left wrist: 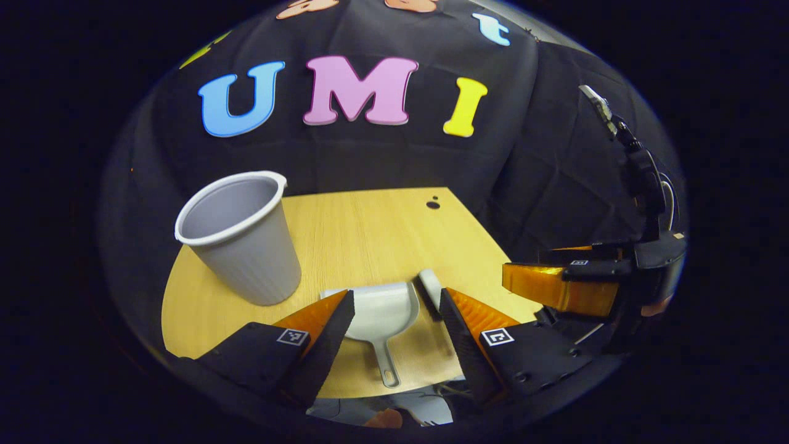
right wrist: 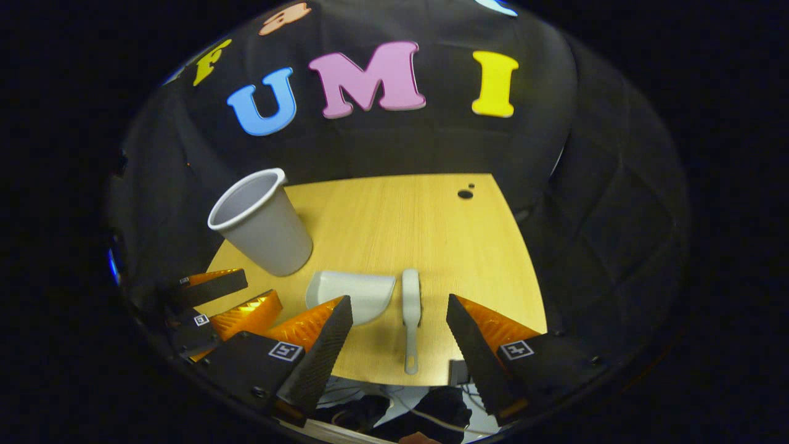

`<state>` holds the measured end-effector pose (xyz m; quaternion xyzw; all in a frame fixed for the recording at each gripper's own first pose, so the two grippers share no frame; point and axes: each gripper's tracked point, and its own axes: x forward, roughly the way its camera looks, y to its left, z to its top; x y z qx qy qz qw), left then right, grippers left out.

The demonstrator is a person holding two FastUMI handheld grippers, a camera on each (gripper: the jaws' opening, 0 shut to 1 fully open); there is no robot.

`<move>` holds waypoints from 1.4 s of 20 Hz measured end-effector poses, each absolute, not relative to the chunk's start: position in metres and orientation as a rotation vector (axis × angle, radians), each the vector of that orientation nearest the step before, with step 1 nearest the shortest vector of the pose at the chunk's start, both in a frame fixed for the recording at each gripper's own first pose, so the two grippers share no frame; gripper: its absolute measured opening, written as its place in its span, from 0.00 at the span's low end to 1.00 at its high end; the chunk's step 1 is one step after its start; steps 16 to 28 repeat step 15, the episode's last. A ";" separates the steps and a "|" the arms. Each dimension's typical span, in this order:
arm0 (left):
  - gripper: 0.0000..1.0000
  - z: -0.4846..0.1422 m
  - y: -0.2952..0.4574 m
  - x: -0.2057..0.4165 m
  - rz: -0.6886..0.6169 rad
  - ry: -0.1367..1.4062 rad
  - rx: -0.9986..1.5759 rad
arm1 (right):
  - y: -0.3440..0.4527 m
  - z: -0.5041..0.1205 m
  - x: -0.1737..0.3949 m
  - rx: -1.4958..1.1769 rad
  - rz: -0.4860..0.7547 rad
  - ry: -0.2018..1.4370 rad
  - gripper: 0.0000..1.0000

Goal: Pick up the small broom and dustpan from the desktop, sweep the trash into the dustpan with the broom, and then empty the trash into the garbage bin.

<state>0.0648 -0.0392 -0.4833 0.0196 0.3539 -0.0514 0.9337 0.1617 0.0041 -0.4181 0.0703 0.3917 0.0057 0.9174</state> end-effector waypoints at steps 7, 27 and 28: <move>0.83 -0.448 -0.043 0.050 0.081 0.248 0.022 | 0.004 -0.327 0.180 0.115 0.138 0.492 0.99; 0.81 -0.457 -0.034 0.028 0.224 0.142 0.040 | -0.021 -0.231 0.177 0.058 0.174 0.150 0.98; 0.81 -0.457 -0.034 0.028 0.224 0.142 0.040 | -0.021 -0.231 0.177 0.058 0.174 0.150 0.98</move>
